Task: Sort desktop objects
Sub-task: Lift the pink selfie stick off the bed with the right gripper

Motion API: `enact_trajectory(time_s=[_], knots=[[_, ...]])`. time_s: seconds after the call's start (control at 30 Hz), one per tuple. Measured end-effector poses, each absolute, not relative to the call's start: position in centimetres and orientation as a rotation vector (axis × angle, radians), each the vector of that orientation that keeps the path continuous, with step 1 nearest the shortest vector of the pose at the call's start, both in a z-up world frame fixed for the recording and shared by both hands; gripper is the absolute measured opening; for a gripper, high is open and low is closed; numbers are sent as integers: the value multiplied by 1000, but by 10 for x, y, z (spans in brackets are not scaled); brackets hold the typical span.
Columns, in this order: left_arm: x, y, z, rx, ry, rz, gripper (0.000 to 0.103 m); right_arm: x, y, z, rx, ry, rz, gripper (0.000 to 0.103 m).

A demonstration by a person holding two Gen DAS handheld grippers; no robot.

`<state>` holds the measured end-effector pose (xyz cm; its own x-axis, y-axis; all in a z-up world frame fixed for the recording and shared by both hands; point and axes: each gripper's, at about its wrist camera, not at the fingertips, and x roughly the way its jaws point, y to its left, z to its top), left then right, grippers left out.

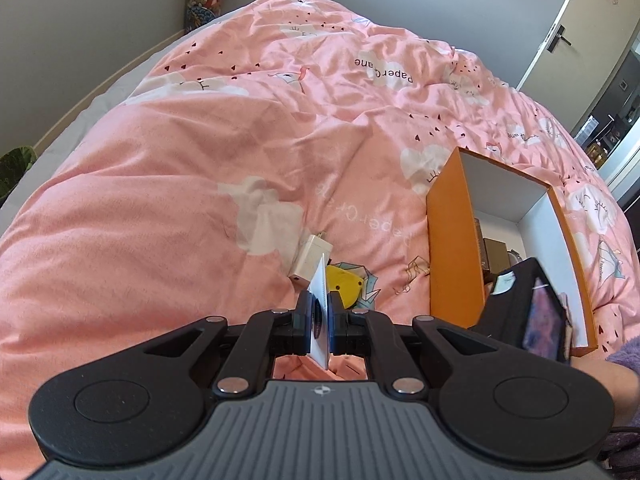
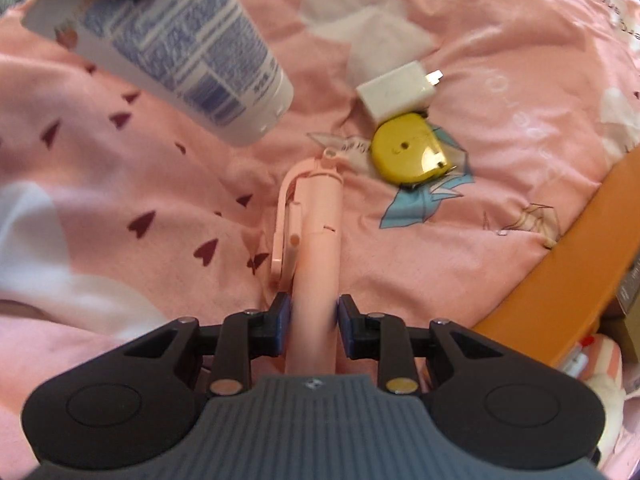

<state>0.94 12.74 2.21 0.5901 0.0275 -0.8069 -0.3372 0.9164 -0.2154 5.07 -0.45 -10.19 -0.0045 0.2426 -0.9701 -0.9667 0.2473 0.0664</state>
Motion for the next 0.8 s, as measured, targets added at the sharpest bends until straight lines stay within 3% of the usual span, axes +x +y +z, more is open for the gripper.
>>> enact_trajectory(time_s=[0.33,0.8], knots=[[23,135,-1,-377,1001,234,8,59,-13,-132,-746,1152,1169,42],[22,127,9,-335,998,276,8,65,-49,-95,-630,1012,1204,31]])
